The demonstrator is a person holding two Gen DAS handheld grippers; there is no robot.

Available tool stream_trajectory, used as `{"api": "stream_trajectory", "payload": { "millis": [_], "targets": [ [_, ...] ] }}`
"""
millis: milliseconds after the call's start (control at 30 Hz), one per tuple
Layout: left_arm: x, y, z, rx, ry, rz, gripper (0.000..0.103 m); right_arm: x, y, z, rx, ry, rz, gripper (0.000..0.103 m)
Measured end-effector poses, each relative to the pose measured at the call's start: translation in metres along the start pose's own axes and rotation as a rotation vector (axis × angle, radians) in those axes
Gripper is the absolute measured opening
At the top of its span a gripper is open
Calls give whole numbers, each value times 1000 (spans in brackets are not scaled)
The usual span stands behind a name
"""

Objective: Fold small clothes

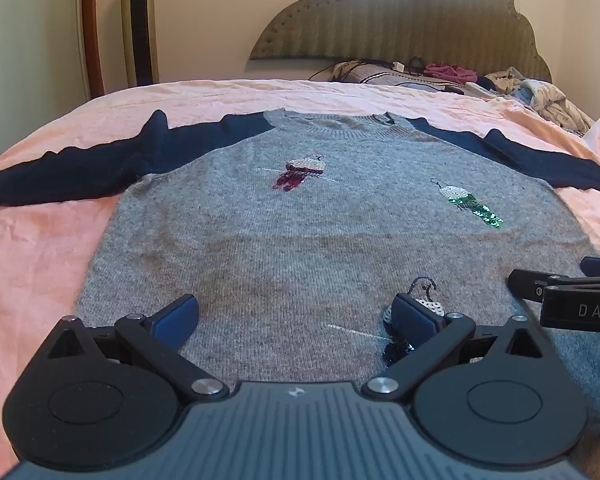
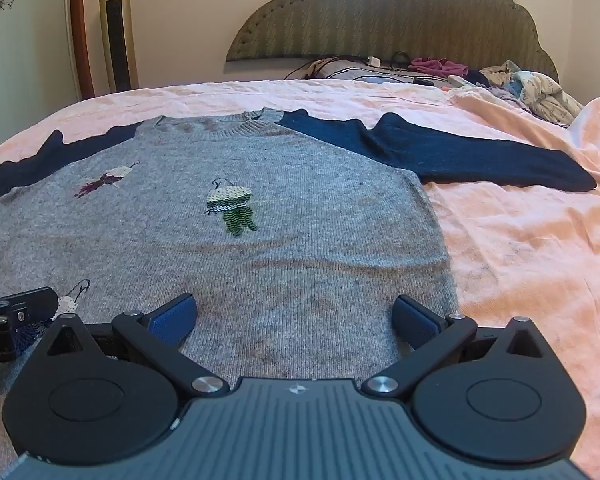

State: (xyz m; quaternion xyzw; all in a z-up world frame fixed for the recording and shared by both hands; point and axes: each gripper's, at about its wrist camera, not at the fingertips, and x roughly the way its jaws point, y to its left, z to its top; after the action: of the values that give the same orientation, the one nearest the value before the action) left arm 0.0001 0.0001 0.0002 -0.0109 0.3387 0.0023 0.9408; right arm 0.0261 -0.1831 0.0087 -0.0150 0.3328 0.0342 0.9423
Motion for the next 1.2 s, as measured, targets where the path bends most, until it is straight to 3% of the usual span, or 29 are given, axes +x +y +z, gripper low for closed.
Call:
{"api": "stream_trajectory", "payload": {
  "millis": [1200],
  "targets": [
    [-1,-4,-1,10,-3,17,103,1,-1,-1,11,8,6,103]
  ]
}}
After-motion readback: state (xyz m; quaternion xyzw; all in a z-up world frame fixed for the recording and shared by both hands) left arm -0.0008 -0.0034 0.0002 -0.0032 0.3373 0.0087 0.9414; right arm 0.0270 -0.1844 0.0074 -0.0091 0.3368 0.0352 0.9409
